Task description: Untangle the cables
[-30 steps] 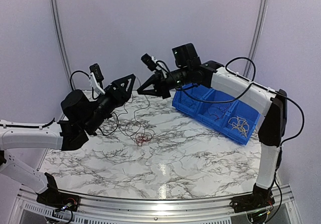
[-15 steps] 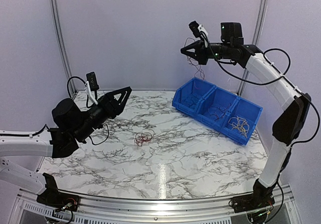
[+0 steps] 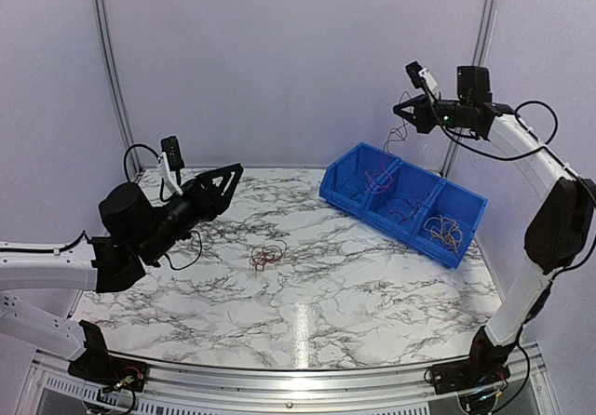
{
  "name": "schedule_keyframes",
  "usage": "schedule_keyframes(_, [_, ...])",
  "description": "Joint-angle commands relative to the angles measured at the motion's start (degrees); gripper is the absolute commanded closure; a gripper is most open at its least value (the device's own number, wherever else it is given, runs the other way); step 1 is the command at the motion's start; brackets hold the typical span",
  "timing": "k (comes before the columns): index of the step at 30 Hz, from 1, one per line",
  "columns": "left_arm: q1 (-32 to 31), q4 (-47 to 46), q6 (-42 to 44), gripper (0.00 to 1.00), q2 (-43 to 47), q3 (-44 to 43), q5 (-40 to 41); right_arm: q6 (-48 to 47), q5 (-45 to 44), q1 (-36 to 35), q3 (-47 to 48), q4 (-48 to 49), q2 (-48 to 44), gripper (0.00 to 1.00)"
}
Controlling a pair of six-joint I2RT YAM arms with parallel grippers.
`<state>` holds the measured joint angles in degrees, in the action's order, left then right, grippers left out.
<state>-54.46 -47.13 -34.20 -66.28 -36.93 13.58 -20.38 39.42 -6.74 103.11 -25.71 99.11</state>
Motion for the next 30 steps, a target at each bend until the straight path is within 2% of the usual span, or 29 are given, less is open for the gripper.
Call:
schedule_keyframes(1, [-0.2, 1.3, 0.2, 0.41, -0.1, 0.0, 1.8, 0.9, 1.4, 3.8, -4.2, 4.1, -4.2, 1.0])
schedule_keyframes(6, [-0.2, 1.9, 0.1, 0.41, -0.5, 0.1, 2.7, 1.5, 1.9, 6.1, -8.4, 6.2, -5.1, 1.0])
schedule_keyframes(14, [-0.2, 2.6, -0.5, 0.41, -0.5, 0.6, 3.0, 0.9, 0.4, 6.1, -14.2, 7.6, -0.9, 1.0])
schedule_keyframes(20, [-0.2, 3.2, -0.6, 0.41, -0.1, 1.3, 3.8, 1.0, 0.5, 6.1, -13.0, 4.1, 4.3, 1.0])
schedule_keyframes(23, [-0.2, 3.6, -0.5, 0.41, -0.5, 1.4, 4.4, 1.4, 0.1, 6.1, -10.5, 0.9, 6.2, 0.88])
schedule_keyframes(26, [-0.2, 5.0, -0.7, 0.41, -1.0, 1.4, 6.5, 2.4, -2.2, 6.1, -10.0, -1.2, 5.6, 0.61])
schedule_keyframes(28, [-0.2, 10.7, -2.6, 0.4, -1.6, 0.4, 12.3, 3.6, -4.8, 6.1, -10.6, -2.1, 3.8, 0.52])
schedule_keyframes(29, [-0.2, 16.5, -3.9, 0.4, -2.0, -0.5, 16.1, 4.7, -6.9, 6.1, -11.0, -2.7, 2.8, 0.48])
schedule_keyframes(30, [-0.1, 20.3, -4.5, 0.4, -2.7, -1.2, 19.5, 4.9, -8.5, 6.1, -11.4, -3.3, 1.7, 0.46])
